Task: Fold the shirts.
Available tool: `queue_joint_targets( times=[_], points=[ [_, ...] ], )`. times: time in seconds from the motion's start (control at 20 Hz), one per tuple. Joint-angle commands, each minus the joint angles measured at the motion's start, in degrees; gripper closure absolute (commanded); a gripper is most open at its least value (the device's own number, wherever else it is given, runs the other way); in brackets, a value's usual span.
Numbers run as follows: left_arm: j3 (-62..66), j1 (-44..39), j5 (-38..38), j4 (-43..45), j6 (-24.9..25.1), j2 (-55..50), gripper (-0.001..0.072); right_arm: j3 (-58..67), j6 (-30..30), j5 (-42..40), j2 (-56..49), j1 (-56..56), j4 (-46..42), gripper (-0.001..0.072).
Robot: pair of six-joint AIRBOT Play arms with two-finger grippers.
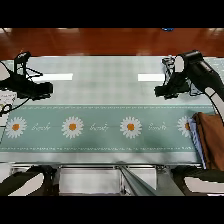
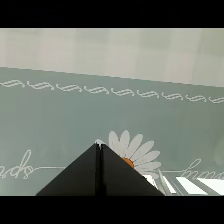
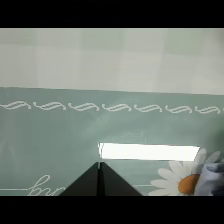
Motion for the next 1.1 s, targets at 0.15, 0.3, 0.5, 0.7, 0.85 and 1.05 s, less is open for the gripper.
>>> queue_joint_targets(
  times=[0.15, 0.3, 0.5, 0.7, 0.85, 1.05],
  points=[
    [0.0, 0.0, 0.0, 0.0, 0.0, 0.0, 0.0688, 0.0, 0.0, 0.0, 0.0, 0.1, 0.0, 0.0676],
    [0.0, 0.0, 0.0, 0.0, 0.0, 0.0, 0.0688, 0.0, 0.0, 0.0, 0.0, 0.1, 0.0, 0.0676],
    [0.0, 0.0, 0.0, 0.0, 0.0, 0.0, 0.0688, 0.0, -5.3, -0.2, 0.0, 0.1, -3.5, 0.0676],
    [0.0, 0.0, 3.9, 0.0, 0.0, -0.1, 0.0688, 0.0, -5.9, -0.2, 0.0, 0.1, -6.4, 0.0676],
    [0.0, 0.0, 8.7, 0.0, -0.2, -0.1, 0.0688, 0.0, -5.6, -6.8, 0.0, 0.1, -6.0, 0.0676],
    [0.2, 0.2, 25.7, 0.0, 0.0, -1.1, 0.0431, 0.5, -5.2, -17.5, 0.0, 0.0, -3.0, 0.0498]
  ],
)
